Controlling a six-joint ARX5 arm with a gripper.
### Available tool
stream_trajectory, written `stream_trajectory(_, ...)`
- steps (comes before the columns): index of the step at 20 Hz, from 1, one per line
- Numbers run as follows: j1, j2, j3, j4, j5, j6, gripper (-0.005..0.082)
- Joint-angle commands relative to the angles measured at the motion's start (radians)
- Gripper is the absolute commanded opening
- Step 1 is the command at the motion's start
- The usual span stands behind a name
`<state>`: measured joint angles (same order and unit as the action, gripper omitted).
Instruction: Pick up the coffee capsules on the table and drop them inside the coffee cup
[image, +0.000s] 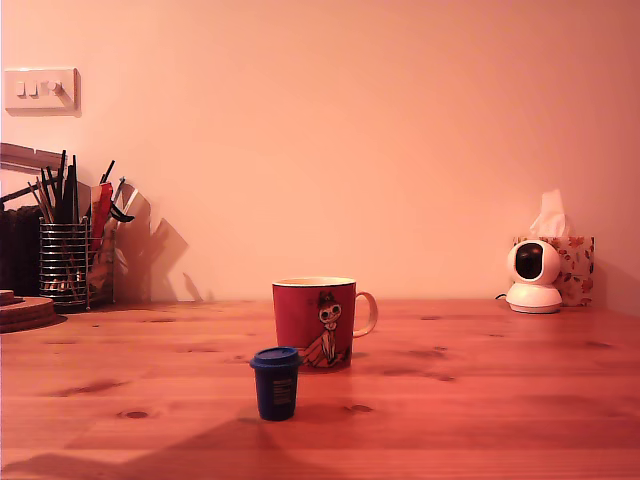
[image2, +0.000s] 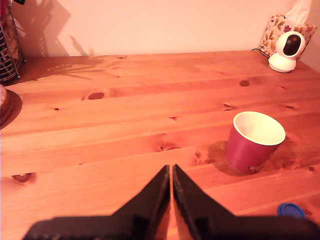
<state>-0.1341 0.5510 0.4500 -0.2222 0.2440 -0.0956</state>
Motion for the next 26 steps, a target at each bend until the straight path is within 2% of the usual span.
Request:
stream_trajectory(1, 0.001, -0.003, -0.01, -0.196, 0.001, -0.002, -0.0021)
stream_trajectory(19, 0.001, -0.003, -0.01, -0.15, 0.003, -0.002, -0.0021)
stream_trajectory(23, 0.001, -0.003, -0.01, -0.105, 0.045, 0.006, -0.0021)
stream_trajectory(25, 0.0, 0.006, -0.01, -0.068, 0.103, 0.065, -0.0021)
stream_trajectory(26, 0.0, 0.008, -0.01, -0.058, 0.134, 0.072, -0.0021)
